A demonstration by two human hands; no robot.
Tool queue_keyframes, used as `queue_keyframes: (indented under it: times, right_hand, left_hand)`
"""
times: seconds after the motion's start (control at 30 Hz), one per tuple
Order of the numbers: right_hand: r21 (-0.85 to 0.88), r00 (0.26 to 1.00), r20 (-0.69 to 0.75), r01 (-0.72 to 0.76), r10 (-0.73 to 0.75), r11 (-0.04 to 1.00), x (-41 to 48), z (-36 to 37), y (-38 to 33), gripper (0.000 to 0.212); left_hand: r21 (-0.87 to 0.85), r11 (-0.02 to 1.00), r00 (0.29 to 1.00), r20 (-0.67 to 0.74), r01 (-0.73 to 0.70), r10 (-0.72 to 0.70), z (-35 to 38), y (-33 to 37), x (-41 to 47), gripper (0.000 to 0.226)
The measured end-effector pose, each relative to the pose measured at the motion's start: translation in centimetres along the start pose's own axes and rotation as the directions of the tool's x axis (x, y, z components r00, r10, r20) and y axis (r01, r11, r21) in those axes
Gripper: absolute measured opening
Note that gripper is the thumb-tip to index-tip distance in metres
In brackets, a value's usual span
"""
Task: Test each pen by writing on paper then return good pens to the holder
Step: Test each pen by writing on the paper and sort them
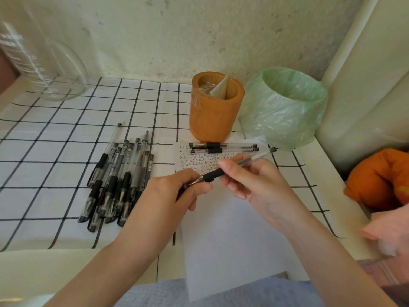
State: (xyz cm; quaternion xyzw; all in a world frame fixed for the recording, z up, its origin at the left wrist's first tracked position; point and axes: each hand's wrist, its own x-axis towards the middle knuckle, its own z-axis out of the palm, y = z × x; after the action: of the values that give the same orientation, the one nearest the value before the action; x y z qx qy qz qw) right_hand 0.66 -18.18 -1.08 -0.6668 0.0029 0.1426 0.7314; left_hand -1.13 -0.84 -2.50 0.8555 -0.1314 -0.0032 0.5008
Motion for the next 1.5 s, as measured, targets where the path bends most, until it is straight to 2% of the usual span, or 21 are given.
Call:
queue_keyframes:
  times: [0.2, 0.43, 0.57, 0.7, 0.77, 0.83, 0.9, 1.0, 1.1, 1.2, 1.37, 1.5]
  right_hand:
    - [-0.046, 1.000, 0.011, 0.014, -0.013, 0.999, -0.2, 0.2, 0.3, 0.012]
    - [0.015, 1.000, 0.026, -0.017, 0.017, 1.000, -0.3, 0.0, 0.5, 0.011]
    - [0.082, 0.998, -0.008, -0.068, 0.069, 0.994, 0.2, 0.3, 0.6, 0.024]
    - [0.161, 0.996, 0.024, -0.093, 0.090, 0.983, 0.5, 0.3, 0.5, 0.039]
    - [0.132, 0.996, 0.009, -0.092, 0.092, 0.987, 0.6, 0.2, 0.5, 0.032]
    - [0.133, 0.993, -0.062, -0.095, 0.104, 0.986, 0.8, -0.1, 0.6, 0.021]
    - [0.154, 0.977, -0.175, -0.096, 0.123, 0.983, 1.2, -0.5, 0.7, 0.020]
    - [0.171, 0.955, -0.257, -0.104, 0.146, 0.980, 1.5, -0.7, 0.9, 0.026]
    - [0.249, 0.960, -0.211, -0.130, 0.185, 0.960, 1.7, -0.5, 0.9, 0.032]
    - [0.302, 0.959, -0.211, -0.119, 0.188, 0.946, 1.9, -0.6, 0.7, 0.029]
    - [0.285, 0.961, -0.220, -0.103, 0.169, 0.953, 2.0, -0.8, 0.2, 0.021]
    - [0.208, 0.971, -0.185, -0.110, 0.149, 0.972, 1.9, -0.8, 0.0, 0.024]
  left_hand:
    - [0.060, 0.998, 1.000, 0.025, -0.020, 0.018, 0.1, -0.6, -0.3, 0.032]
    - [0.082, 0.996, 0.998, 0.039, -0.046, 0.043, 0.2, -0.3, -0.2, 0.028]
    - [0.127, 0.992, 1.000, 0.009, -0.020, 0.019, -0.1, -0.2, 0.6, 0.026]
    - [0.188, 0.982, 1.000, -0.011, -0.009, 0.011, -0.4, -0.1, 0.6, 0.028]
    - [0.225, 0.974, 1.000, -0.010, 0.021, -0.019, -0.5, -0.1, 0.4, 0.035]
    - [0.354, 0.934, 0.999, -0.007, 0.045, -0.045, -0.7, -0.1, 0.3, 0.058]
    - [0.512, 0.856, 0.997, -0.034, 0.071, -0.063, -1.1, -0.1, 0.2, 0.071]
    - [0.619, 0.779, 0.992, -0.126, 0.103, -0.031, -1.7, -0.3, 0.0, 0.053]
    - [0.707, 0.697, 0.987, -0.160, 0.118, -0.005, -2.0, -1.6, -0.2, 0.024]
    - [0.764, 0.627, 0.986, -0.162, 0.153, -0.043, -2.0, -2.4, -0.4, 0.023]
    - [0.831, 0.516, 0.978, -0.185, 0.206, -0.093, -1.7, -2.5, -0.3, 0.026]
    - [0.830, 0.514, 0.977, -0.182, 0.215, -0.115, -1.6, -2.3, -0.1, 0.019]
